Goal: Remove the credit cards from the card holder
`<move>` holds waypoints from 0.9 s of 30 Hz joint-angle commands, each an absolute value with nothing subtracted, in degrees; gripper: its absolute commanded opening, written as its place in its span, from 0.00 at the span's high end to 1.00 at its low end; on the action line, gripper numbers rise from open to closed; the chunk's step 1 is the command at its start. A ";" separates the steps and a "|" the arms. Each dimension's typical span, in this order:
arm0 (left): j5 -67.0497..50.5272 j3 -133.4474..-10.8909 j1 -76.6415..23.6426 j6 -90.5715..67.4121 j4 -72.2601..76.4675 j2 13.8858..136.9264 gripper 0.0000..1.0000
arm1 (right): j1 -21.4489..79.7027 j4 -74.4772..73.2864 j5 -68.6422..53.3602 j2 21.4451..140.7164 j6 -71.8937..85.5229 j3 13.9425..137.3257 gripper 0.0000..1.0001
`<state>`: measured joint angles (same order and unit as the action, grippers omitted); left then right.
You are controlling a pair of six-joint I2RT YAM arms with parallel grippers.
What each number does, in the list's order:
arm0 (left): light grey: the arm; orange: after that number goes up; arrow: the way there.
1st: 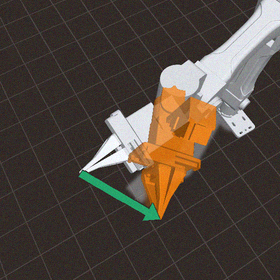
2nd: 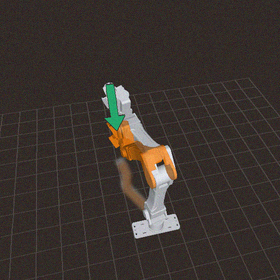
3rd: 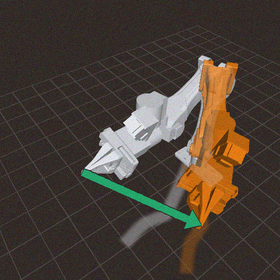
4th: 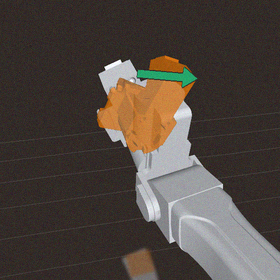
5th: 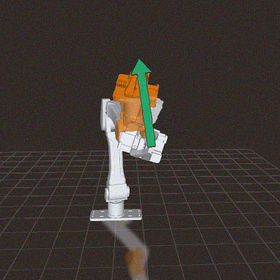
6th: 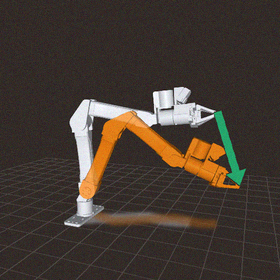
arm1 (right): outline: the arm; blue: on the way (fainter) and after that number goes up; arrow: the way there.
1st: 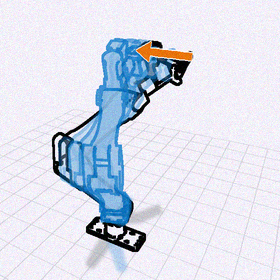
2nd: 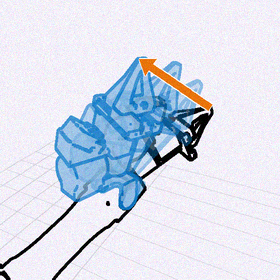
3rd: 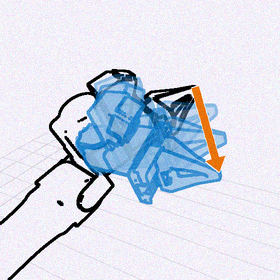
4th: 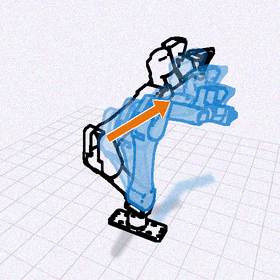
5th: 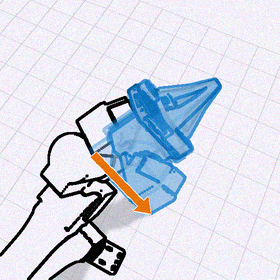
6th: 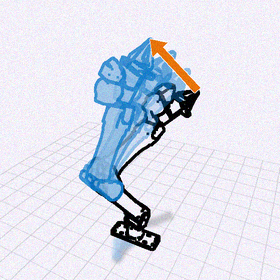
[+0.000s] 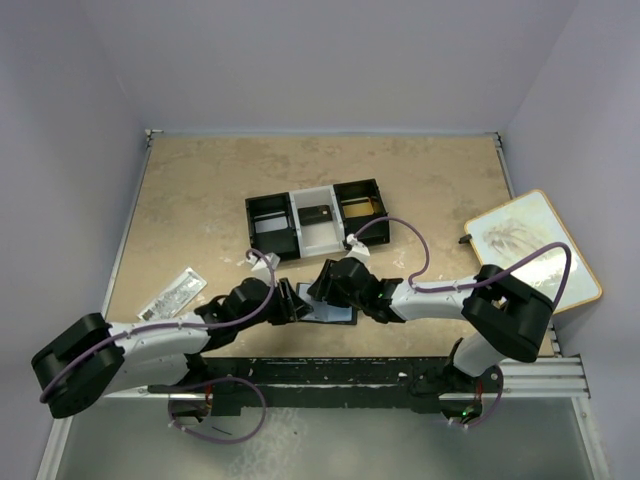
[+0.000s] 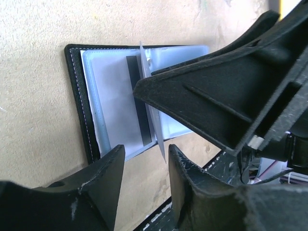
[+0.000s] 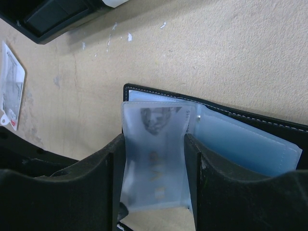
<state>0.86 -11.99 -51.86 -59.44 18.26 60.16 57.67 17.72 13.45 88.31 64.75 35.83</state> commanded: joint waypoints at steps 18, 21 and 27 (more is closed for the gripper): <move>0.36 -20.33 -54.05 -58.83 30.14 73.41 0.85 | 56.24 12.24 13.68 81.05 62.08 35.24 0.42; -0.56 -21.28 -54.25 -58.91 31.77 75.38 0.84 | 55.22 10.05 14.86 79.65 61.19 35.29 0.39; -1.80 -23.89 -55.71 -58.83 33.14 78.69 0.77 | 53.46 4.21 18.14 74.79 60.64 35.13 0.31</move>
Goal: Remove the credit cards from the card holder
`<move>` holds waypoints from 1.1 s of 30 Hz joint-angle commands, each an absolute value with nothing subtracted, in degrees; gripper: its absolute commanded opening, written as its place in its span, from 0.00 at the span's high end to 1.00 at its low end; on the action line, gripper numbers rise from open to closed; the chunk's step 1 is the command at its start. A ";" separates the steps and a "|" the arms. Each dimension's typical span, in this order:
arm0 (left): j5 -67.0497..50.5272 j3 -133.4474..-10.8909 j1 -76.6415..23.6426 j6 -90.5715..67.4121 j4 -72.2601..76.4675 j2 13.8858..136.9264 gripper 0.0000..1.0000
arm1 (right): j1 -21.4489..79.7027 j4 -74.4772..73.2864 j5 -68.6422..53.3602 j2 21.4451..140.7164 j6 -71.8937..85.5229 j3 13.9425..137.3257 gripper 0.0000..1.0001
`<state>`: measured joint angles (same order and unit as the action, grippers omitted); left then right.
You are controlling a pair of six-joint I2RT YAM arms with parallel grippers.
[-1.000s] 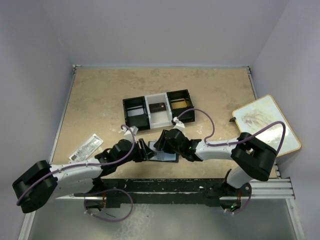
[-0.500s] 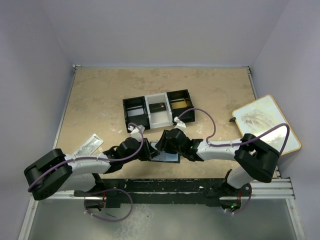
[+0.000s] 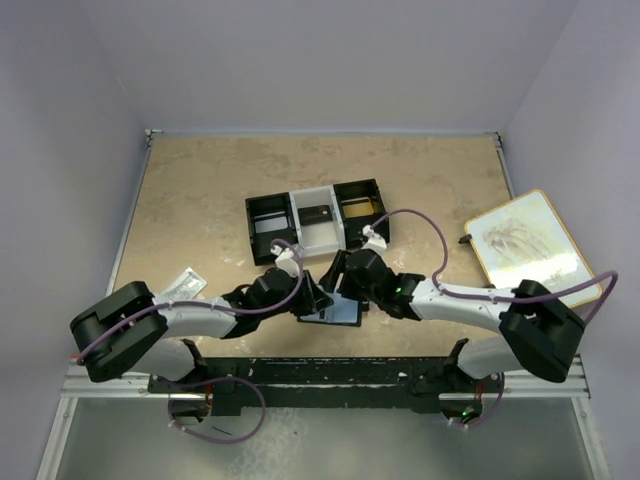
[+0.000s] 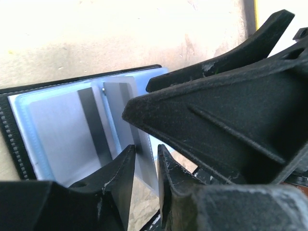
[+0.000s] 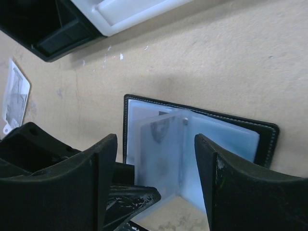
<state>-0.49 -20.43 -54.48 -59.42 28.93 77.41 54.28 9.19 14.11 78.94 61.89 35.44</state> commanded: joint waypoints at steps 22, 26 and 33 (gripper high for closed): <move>6.07 -31.54 -64.57 -56.44 25.79 79.30 0.46 | 52.21 -5.72 23.21 47.98 64.95 26.71 0.19; 14.71 -30.55 -64.54 -54.94 14.09 70.22 0.46 | 52.21 -0.39 18.98 47.79 64.89 24.37 0.23; 27.59 -28.34 -64.43 -55.59 -3.48 57.58 0.45 | 52.21 20.18 7.12 54.02 63.65 20.77 0.37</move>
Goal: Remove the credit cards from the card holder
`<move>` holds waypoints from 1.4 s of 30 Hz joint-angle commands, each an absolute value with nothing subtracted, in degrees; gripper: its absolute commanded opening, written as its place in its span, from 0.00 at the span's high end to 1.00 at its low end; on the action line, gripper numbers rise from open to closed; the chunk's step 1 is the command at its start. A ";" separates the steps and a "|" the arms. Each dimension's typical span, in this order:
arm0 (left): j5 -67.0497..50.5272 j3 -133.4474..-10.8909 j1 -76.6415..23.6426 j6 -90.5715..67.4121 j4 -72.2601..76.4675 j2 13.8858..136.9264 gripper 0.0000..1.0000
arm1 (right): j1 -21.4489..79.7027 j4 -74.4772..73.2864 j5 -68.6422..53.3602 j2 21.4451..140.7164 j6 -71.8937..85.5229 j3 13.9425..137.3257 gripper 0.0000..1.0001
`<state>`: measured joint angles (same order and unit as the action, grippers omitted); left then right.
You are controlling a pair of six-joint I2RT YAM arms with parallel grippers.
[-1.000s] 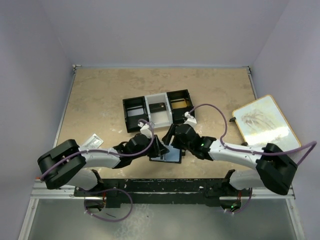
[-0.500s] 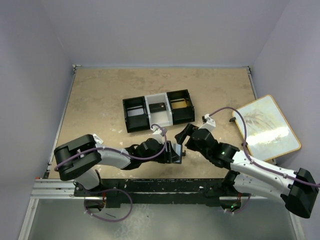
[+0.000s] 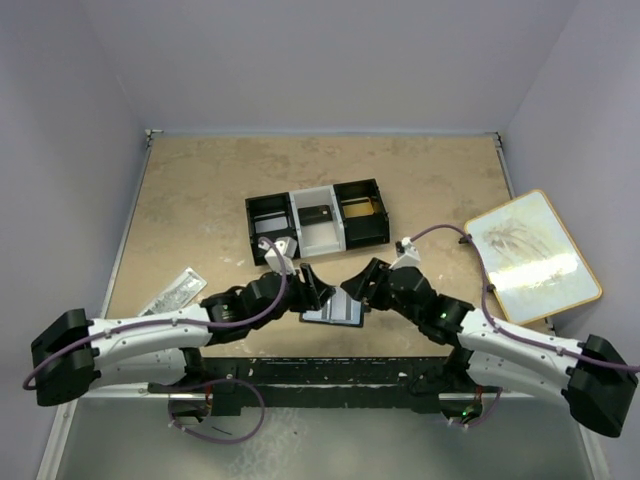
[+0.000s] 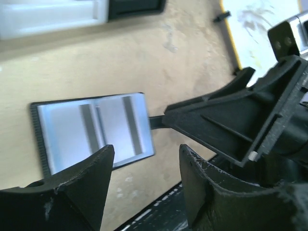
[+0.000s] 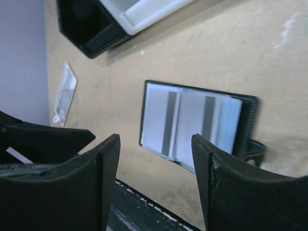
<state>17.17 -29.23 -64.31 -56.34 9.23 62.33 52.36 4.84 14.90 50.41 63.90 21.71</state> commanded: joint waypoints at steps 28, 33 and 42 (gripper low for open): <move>30.64 -29.42 -64.15 -59.01 -11.12 56.75 0.44 | 50.53 19.87 4.64 85.32 65.13 28.81 0.45; 30.14 -29.30 -64.15 -58.40 -9.29 58.87 0.44 | 50.45 25.86 1.88 86.01 65.85 25.11 0.44; 26.77 -30.05 -64.12 -57.87 -5.94 64.35 0.46 | 50.36 34.79 0.85 86.15 68.63 19.67 0.52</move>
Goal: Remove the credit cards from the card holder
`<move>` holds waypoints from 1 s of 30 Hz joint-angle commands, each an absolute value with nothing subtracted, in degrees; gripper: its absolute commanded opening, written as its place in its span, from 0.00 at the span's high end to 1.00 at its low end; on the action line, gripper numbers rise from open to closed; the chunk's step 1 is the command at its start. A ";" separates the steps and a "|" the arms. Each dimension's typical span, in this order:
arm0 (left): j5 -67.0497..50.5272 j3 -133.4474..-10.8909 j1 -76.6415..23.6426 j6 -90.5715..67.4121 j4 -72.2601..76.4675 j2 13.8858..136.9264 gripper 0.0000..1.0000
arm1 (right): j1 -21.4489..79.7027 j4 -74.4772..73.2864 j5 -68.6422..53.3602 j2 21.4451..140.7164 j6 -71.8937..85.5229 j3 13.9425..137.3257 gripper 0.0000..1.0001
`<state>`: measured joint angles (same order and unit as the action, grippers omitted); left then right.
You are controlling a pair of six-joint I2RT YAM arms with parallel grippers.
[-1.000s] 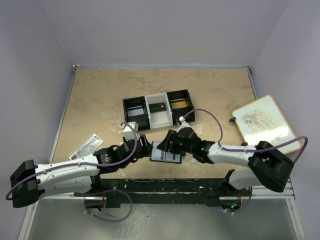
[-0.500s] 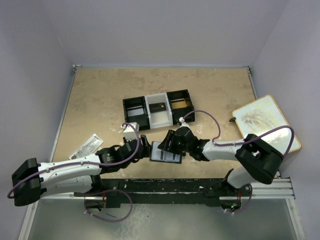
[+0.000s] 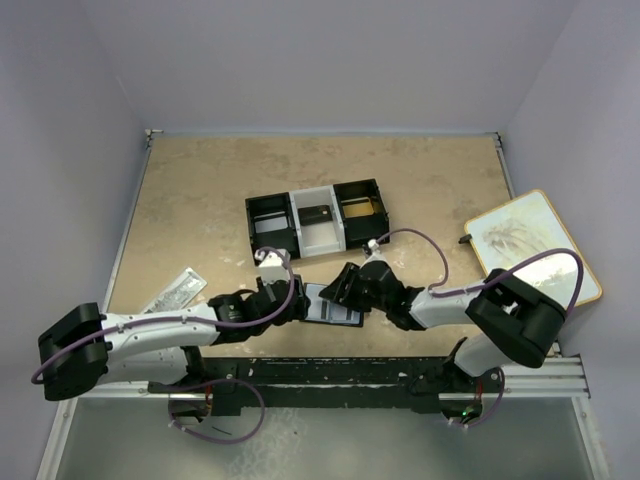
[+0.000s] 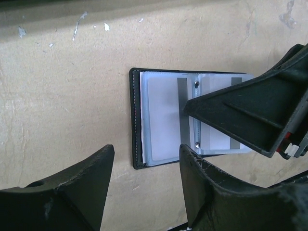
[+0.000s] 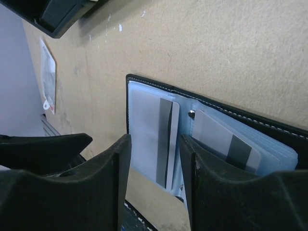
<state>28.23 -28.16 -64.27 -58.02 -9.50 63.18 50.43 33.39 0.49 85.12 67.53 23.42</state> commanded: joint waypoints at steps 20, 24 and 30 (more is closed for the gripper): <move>23.07 -33.98 -63.82 -56.14 -1.10 77.02 0.61 | 50.01 45.80 -3.40 87.79 69.57 15.40 0.75; 22.67 -33.59 -63.50 -57.22 -0.68 79.37 0.65 | 49.95 48.88 -4.33 89.17 70.80 14.50 0.77; 22.28 -32.80 -63.32 -57.59 -0.55 80.92 0.72 | 49.83 50.81 -4.95 90.49 71.78 14.33 0.79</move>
<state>23.38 -32.05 -63.61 -57.47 -2.61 79.72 49.80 50.59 -3.90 89.19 71.26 15.14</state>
